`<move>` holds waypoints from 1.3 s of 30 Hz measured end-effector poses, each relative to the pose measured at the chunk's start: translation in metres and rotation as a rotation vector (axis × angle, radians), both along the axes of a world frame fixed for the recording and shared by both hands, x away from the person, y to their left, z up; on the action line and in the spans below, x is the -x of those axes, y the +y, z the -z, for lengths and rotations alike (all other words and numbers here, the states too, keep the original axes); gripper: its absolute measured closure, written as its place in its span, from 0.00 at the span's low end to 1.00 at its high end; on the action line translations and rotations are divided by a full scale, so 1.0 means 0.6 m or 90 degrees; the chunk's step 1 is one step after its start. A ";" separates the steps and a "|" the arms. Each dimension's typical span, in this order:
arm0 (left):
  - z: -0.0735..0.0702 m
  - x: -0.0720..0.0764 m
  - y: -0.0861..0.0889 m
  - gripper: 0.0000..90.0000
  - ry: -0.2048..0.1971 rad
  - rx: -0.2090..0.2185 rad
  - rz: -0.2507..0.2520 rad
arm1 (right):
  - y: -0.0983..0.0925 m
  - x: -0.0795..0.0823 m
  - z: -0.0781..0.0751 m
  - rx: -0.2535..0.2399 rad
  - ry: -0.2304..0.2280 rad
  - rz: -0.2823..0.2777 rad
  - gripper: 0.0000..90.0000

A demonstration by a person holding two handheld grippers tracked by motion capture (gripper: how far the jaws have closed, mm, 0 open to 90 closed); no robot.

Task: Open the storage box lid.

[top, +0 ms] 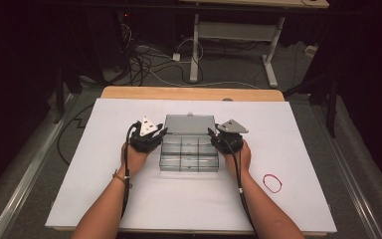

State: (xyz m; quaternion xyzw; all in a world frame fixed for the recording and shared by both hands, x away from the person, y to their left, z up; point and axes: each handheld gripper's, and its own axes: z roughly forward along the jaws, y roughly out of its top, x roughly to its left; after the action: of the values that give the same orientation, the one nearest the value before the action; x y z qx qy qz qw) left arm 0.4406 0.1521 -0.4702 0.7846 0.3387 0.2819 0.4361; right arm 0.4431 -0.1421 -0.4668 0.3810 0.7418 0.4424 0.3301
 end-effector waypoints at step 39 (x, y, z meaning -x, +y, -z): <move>-0.044 0.133 0.008 0.33 -0.094 -0.120 0.096 | -0.096 0.130 -0.079 0.059 -0.038 -0.112 0.37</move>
State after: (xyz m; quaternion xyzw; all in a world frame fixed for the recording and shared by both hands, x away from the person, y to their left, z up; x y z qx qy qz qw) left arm 0.3606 0.1568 -0.4438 0.8225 0.2176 0.3355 0.4044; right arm 0.3648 -0.1994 -0.4191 0.2856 0.7817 0.4460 0.3292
